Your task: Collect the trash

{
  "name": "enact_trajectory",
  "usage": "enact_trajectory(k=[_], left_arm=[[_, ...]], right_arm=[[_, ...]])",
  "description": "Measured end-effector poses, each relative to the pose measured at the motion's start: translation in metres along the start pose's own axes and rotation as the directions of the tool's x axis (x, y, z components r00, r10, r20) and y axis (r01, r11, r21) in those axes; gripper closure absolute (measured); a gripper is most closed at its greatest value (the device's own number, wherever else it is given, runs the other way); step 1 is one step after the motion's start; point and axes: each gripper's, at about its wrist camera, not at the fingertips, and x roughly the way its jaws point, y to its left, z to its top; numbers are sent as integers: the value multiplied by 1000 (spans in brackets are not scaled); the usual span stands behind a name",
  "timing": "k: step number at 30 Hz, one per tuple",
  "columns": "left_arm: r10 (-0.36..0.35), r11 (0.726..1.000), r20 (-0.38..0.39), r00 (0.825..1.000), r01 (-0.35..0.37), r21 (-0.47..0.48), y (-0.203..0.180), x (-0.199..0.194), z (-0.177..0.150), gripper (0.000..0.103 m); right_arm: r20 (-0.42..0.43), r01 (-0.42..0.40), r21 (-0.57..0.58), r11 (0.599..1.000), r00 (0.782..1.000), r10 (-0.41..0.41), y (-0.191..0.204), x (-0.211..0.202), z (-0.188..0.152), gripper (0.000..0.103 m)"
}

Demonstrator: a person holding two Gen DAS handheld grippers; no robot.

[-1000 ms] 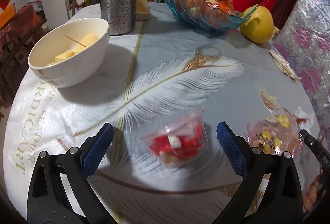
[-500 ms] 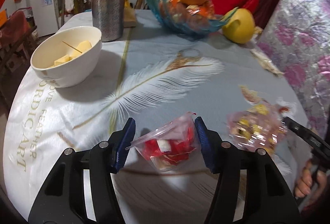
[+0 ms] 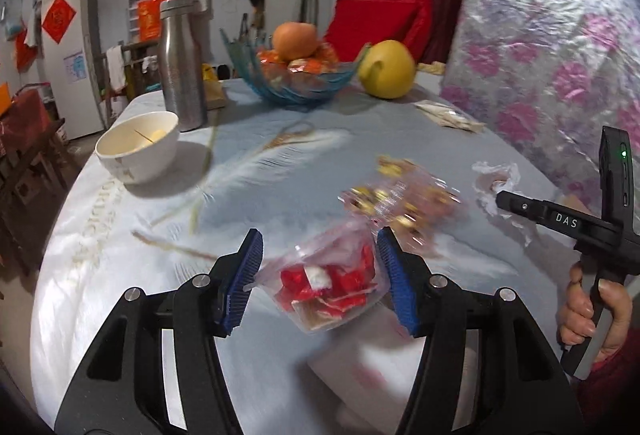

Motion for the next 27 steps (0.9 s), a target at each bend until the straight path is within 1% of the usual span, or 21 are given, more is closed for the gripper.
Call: enact_trajectory(k=[4, 8, 11, 14, 16, 18, 20, 21, 22, 23, 25, 27], left_arm=[[-26, 999, 23, 999, 25, 24, -23, -23, -14, 44], [-81, 996, 52, 995, 79, 37, -51, -48, -23, 44], [-102, 993, 66, 993, 98, 72, -77, -62, -31, 44], [-132, 986, 71, 989, 124, 108, -104, -75, -40, 44], [-158, 980, 71, 985, 148, 131, -120, -83, -45, 44], [-167, 978, 71, 983, 156, 141, -132, -89, -50, 44], [-159, 980, 61, 985, 150, 130, -130, -88, -54, 43], [-138, 984, 52, 989, 131, 119, -125, -86, -57, 41], [-113, 988, 44, 993, 108, 108, -119, -84, -59, 34], [-84, 992, 32, 996, 81, 94, -111, -80, -63, 32], [-47, 997, -7, 999, 47, 64, -95, -72, -69, 31], [-48, 998, -46, 998, 50, 36, -85, -64, -74, 32]], right_arm=[[40, -22, -46, 999, 999, 24, 7, -52, -21, 82], [82, -19, -97, 995, 996, 27, 6, -108, -44, 82], [91, -28, -92, 995, 995, 37, -7, -144, -59, 82], [96, -21, -79, 997, 995, 29, -25, -176, -73, 82], [100, -7, -80, 997, 995, 15, -36, -197, -83, 82], [101, 14, -72, 997, 995, -7, -50, -214, -92, 82], [98, 15, -58, 998, 995, -9, -59, -224, -102, 82], [100, 11, -48, 999, 995, -7, -64, -230, -108, 82], [104, 9, -45, 999, 995, -5, -68, -234, -113, 82], [110, 8, -44, 999, 994, -3, -71, -238, -118, 82], [115, 3, -41, 999, 993, 1, -75, -239, -121, 82], [118, -14, -31, 999, 993, 18, -79, -239, -123, 82]])
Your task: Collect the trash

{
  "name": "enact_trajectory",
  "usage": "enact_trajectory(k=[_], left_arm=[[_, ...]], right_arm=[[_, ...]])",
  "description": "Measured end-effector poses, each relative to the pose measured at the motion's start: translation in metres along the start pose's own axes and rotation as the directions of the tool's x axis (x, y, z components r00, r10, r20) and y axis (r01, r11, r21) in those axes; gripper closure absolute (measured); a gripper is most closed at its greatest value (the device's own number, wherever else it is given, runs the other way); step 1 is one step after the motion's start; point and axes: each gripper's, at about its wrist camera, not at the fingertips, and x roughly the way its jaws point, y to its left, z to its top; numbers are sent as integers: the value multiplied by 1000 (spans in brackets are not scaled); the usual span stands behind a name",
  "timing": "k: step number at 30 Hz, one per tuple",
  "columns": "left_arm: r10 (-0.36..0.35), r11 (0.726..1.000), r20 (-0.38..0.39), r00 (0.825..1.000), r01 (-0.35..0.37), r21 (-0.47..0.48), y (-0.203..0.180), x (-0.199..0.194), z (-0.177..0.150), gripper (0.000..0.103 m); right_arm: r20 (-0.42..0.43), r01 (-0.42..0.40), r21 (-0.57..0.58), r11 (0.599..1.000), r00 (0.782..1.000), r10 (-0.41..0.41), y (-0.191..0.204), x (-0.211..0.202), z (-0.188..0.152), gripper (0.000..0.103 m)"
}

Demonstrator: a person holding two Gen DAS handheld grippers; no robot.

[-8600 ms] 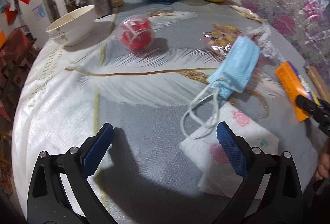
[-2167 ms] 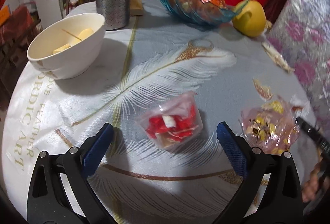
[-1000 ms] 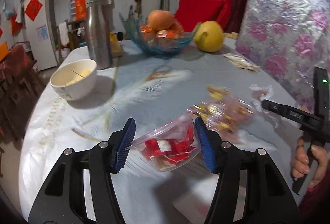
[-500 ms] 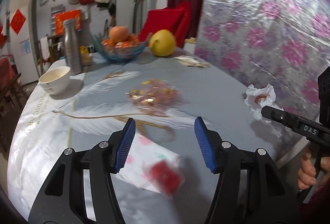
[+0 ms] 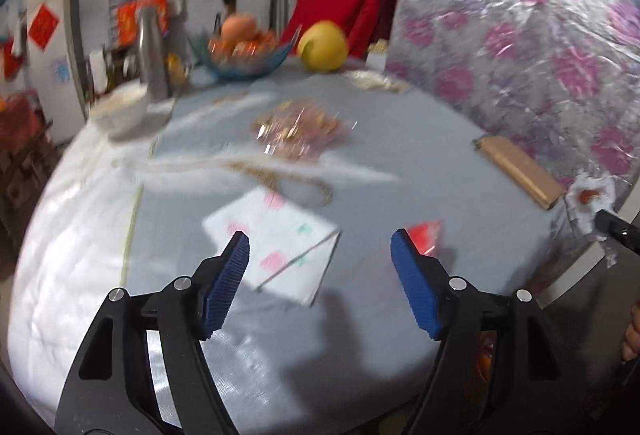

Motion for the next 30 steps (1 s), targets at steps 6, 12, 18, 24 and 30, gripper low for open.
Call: enact_trajectory(k=[6, 12, 18, 24, 30], left_arm=[[-86, 990, -19, 996, 88, 112, -35, 20, 0, 25], [-83, 983, -107, 991, 99, 154, -58, 64, -8, 41], [-140, 979, -114, 984, 155, 132, -60, 56, -9, 69], [-197, 964, -95, 976, 210, 160, -89, 39, 6, 69], [-307, 903, -162, 938, 341, 261, -164, 39, 6, 69]], right_arm=[[-7, -7, 44, 999, 1000, 7, -8, 5, -2, 81], [-3, -3, 50, 999, 1000, 4, -8, 3, -3, 81], [-4, 9, 39, 999, 1000, -9, -10, -8, -2, 82], [-98, 113, 25, 993, 989, -110, -32, -32, -16, 82], [-246, 279, 58, 959, 935, -257, -87, -46, -61, 82]])
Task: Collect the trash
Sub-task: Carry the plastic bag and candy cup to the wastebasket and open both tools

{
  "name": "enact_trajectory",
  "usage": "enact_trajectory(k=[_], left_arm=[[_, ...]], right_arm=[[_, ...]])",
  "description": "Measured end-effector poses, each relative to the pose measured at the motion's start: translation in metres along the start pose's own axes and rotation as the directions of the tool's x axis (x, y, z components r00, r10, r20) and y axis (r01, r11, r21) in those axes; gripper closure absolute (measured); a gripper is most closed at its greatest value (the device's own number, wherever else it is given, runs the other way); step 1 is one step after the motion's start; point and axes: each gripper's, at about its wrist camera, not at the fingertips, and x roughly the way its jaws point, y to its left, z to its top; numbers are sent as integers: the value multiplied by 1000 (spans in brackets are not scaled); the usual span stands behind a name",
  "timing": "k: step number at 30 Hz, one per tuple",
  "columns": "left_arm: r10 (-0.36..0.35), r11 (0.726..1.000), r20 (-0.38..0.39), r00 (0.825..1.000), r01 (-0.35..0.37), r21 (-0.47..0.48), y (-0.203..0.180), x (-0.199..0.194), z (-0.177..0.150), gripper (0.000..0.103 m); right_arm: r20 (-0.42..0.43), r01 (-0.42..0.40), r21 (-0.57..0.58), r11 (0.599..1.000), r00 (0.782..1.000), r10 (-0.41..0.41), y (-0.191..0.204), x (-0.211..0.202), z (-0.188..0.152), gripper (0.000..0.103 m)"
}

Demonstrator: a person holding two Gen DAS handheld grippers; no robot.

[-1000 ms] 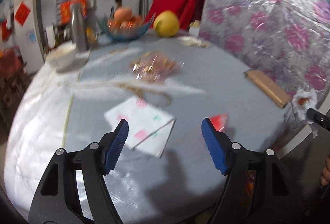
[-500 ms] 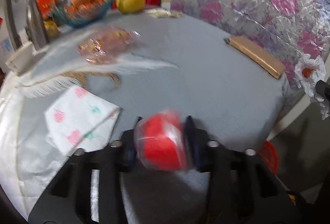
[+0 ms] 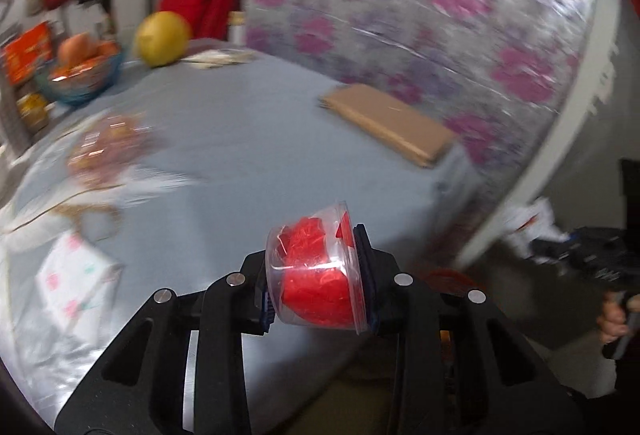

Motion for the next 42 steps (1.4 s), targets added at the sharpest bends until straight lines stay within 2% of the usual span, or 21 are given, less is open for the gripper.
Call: enact_trajectory(k=[4, 7, 10, 13, 16, 21, 22, 24, 25, 26, 28, 29, 34, 42], left_arm=[[-78, 993, -64, 995, 83, 80, -49, 26, 1, 69], [-119, 980, -115, 986, 135, 145, -88, 46, -4, 69], [-149, 961, -181, 972, 186, 205, -123, 71, -11, 69], [-152, 942, -244, 958, 215, 256, -152, 95, -21, 69], [-162, 923, -294, 942, 249, 291, -179, 118, -31, 69], [-190, 897, -378, 906, 316, 308, -212, 150, -42, 68], [-193, 894, -391, 900, 326, 309, -217, 154, -45, 66], [-181, 891, -409, 895, 325, 318, -227, 161, -48, 50], [-171, 893, -407, 897, 316, 320, -228, 162, -48, 33], [-164, 896, -400, 902, 305, 322, -229, 160, -47, 25], [-167, 895, -377, 911, 300, 330, -227, 153, -43, 21], [-154, 897, -357, 921, 282, 341, -225, 147, -40, 17], [-87, 925, -244, 966, 170, 341, -201, 118, -26, 10], [-17, 968, -151, 988, 54, 247, -150, 82, -17, 9]], right_arm=[[-133, 61, 75, 995, 990, -51, -47, 42, -38, 82], [-239, 109, 73, 991, 967, -89, -71, 83, -66, 79], [-304, 180, 93, 979, 942, -144, -95, 110, -84, 54], [-258, 149, 174, 973, 961, -101, -118, 96, -82, 54], [-181, 157, 204, 966, 976, -121, -134, 69, -71, 46], [-79, 181, 285, 941, 983, -165, -166, 34, -56, 43], [-67, 176, 299, 938, 984, -164, -170, 30, -56, 42], [-44, 169, 315, 934, 986, -163, -176, 20, -54, 42], [-36, 167, 315, 934, 986, -164, -176, 17, -53, 43], [-28, 163, 313, 936, 986, -163, -175, 15, -51, 43], [-10, 151, 300, 942, 988, -155, -169, 12, -48, 42], [-5, 147, 294, 945, 988, -152, -168, 11, -46, 42], [20, 113, 235, 965, 992, -121, -142, 7, -36, 41], [82, 63, 109, 992, 994, -73, -86, -12, -17, 37]])
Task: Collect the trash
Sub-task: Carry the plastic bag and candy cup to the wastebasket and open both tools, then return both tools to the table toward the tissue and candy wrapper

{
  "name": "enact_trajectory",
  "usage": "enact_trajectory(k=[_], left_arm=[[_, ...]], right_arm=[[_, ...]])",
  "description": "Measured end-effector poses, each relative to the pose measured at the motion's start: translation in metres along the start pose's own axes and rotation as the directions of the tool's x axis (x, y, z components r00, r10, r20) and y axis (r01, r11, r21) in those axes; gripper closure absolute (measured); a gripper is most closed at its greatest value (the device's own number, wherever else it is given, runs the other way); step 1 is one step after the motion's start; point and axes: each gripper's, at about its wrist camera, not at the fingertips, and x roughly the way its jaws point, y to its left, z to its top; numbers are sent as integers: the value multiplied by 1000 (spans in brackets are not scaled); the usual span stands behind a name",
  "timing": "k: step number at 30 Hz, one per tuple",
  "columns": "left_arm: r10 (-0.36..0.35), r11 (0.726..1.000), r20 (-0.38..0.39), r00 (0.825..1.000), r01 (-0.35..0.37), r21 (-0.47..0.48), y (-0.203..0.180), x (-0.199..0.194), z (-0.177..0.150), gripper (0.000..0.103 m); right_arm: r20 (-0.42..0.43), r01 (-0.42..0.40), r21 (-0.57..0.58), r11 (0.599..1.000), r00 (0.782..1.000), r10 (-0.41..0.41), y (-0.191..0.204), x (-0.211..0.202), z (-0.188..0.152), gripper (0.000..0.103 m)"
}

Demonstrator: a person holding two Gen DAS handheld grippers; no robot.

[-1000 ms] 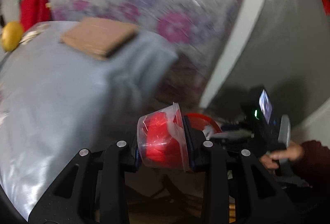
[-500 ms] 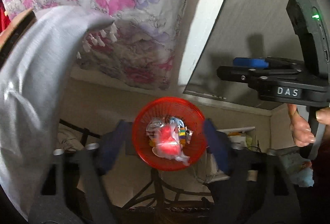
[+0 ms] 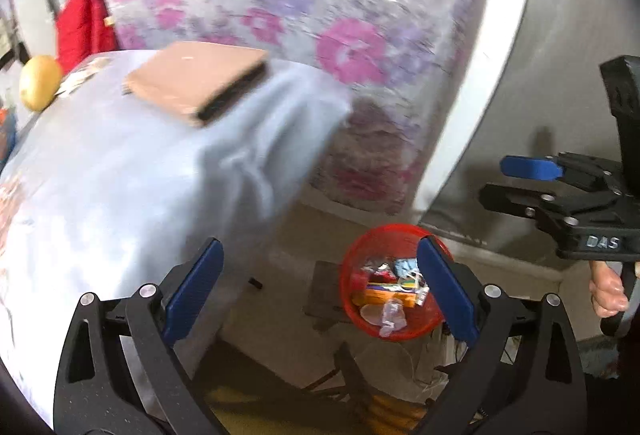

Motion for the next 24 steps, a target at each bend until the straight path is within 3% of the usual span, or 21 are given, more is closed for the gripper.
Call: enact_trajectory(k=[8, 15, 21, 24], left_arm=[[111, 989, 106, 988, -99, -112, 47, -59, -19, 7], [219, 947, 158, 963, -170, -274, 111, -108, -52, 7], [341, 862, 120, 933, -259, -437, 185, -135, -97, 7], [397, 797, 72, 915, -305, -521, 229, -145, -127, 7]], right_arm=[[81, -61, -116, 991, 994, 71, 61, -33, 17, 30], [134, -119, -201, 972, 980, 147, 119, -54, 28, 21], [126, -171, -256, 951, 970, 208, 167, -51, 32, 16], [90, -210, -268, 940, 966, 242, 191, -38, 34, 16]])
